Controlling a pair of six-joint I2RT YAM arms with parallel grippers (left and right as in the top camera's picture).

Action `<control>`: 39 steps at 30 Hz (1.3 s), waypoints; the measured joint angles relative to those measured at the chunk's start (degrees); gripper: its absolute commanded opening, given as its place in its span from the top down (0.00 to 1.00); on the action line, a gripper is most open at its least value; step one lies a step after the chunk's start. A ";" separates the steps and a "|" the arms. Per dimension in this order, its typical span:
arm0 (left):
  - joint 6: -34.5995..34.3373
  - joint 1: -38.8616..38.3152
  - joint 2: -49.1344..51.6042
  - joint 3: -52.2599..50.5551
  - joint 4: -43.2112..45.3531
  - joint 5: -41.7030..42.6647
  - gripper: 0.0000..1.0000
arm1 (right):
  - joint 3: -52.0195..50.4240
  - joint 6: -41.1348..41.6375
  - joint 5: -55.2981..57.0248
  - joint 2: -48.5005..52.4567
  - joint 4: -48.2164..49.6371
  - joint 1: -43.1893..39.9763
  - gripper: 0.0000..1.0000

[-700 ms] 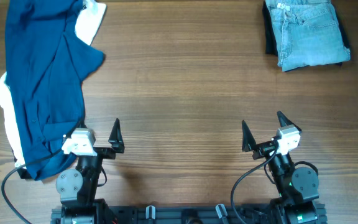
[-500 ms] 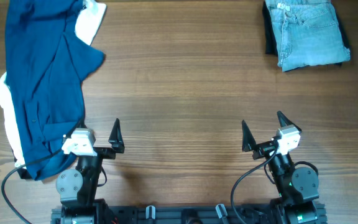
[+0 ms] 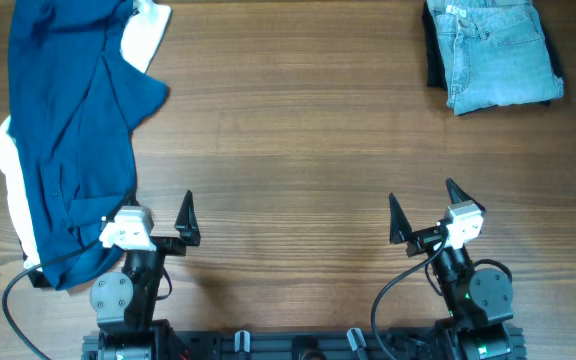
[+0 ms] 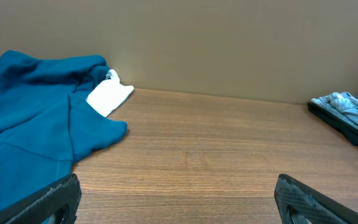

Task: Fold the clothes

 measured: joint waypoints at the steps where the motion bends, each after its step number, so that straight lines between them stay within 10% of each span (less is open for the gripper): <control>1: 0.00 0.00 0.00 0.00 0.02 0.00 0.00 | 0.00 0.00 0.00 0.00 0.00 0.00 0.00; 39: 0.00 0.00 0.00 0.00 0.02 0.00 0.00 | 0.00 -0.44 0.20 0.00 1.70 0.00 0.00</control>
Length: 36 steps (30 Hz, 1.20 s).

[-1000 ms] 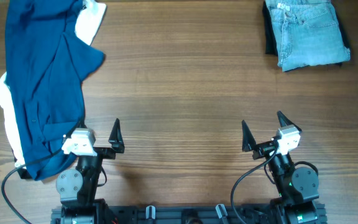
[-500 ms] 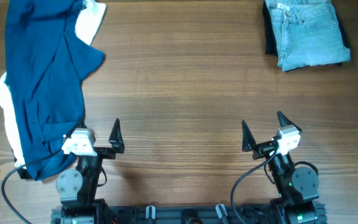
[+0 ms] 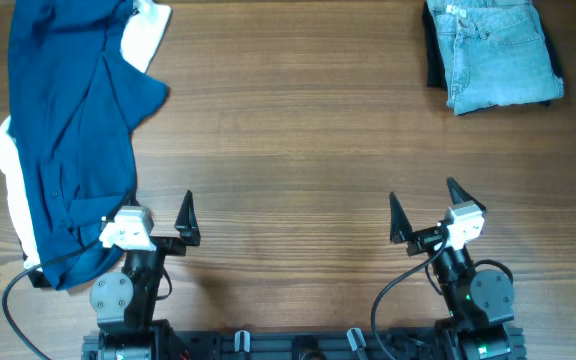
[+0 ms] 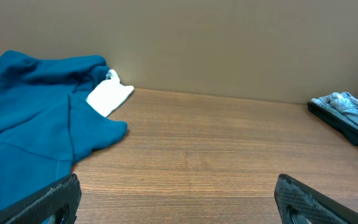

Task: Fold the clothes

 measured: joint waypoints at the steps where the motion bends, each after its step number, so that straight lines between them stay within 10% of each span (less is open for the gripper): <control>1: 0.00 0.00 0.00 0.00 0.00 0.02 0.00 | 0.00 -0.13 0.04 0.00 1.18 0.00 0.00; 15: -1.57 0.00 3.17 12.24 -11.61 1.57 0.00 | 7.85 -3.48 -6.34 7.61 7.74 -0.02 0.00; 27: -1.75 0.00 33.51 40.70 -38.42 -3.69 0.00 | 44.26 -5.60 -16.87 51.47 -12.55 -0.04 0.00; 36: -1.73 0.00 50.58 43.91 -36.50 -5.79 0.00 | 62.73 -1.75 -24.24 75.49 -24.81 -0.15 0.00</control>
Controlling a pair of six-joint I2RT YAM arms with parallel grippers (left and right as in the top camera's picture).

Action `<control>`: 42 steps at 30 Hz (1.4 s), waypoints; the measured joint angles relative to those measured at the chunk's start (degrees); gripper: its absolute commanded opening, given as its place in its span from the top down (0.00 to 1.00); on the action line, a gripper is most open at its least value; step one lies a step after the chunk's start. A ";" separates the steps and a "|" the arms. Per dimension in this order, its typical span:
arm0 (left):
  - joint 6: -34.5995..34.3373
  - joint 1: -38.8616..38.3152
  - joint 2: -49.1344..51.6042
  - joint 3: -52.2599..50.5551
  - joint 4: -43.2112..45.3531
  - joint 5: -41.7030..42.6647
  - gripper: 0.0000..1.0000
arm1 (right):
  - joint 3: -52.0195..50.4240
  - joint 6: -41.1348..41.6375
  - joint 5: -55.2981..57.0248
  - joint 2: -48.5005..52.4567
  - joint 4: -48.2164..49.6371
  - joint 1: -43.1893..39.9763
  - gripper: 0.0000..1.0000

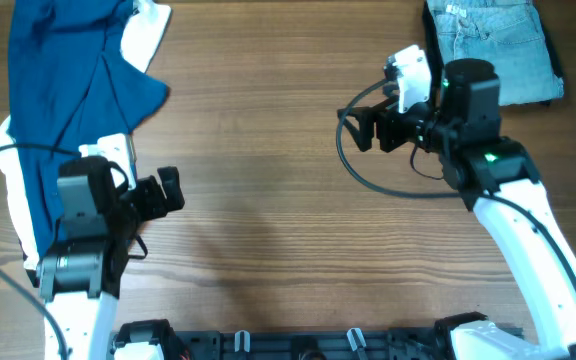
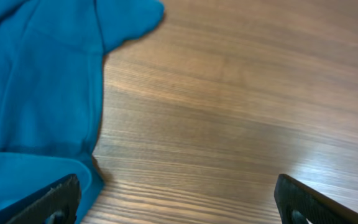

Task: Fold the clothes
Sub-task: 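Reach both grippers toward the crumpled teal polo shirt at left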

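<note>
A blue shirt [image 1: 68, 100] lies crumpled at the far left of the table, on top of a white garment [image 1: 146, 35]. In the left wrist view the blue shirt [image 2: 36, 93] fills the left side, its hem close to the left finger [image 2: 58, 199]. My left gripper [image 1: 163, 190] hovers over bare wood just right of the shirt's lower edge, open and holding nothing. My right gripper [image 1: 363, 128] is out over the table's far right-centre, left of the folded jeans [image 1: 498, 50], and looks open and empty.
The folded light-blue jeans rest on a dark garment [image 1: 433, 55] at the back right corner. The wooden table [image 1: 268, 230] shows bare between the two arms. Cables loop from both arms.
Both arms have left the front edge. The left gripper now looks down at the shirt's lower right edge. The right gripper now sits far forward beside the jeans. No cloth has moved.
At both earlier moments the two arms sat at the table's front edge with open grippers pointing across the table, and nothing changed between them. Now both are extended over the table, the left by the blue shirt, the right near the jeans.
</note>
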 measured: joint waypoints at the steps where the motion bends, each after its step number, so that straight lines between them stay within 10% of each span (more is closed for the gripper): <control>1: 0.00 0.00 1.57 0.02 0.28 -0.63 0.00 | 0.00 0.72 -0.79 1.09 0.00 0.00 0.00; 16: -2.64 9.09 35.74 0.22 4.96 -8.79 0.29 | 0.02 2.05 -3.04 3.98 -0.48 0.00 0.00; 19: -3.23 9.09 37.07 0.22 5.62 -8.79 0.96 | 0.02 2.05 -3.04 3.98 -0.48 0.00 0.02; 29: -4.24 7.89 33.75 6.40 -3.10 -5.42 0.96 | 0.02 1.90 -2.91 3.98 0.66 0.00 0.26; 42: -7.89 -9.38 11.39 27.19 -0.22 1.16 0.96 | 0.02 5.57 -2.32 3.98 6.69 -0.22 0.32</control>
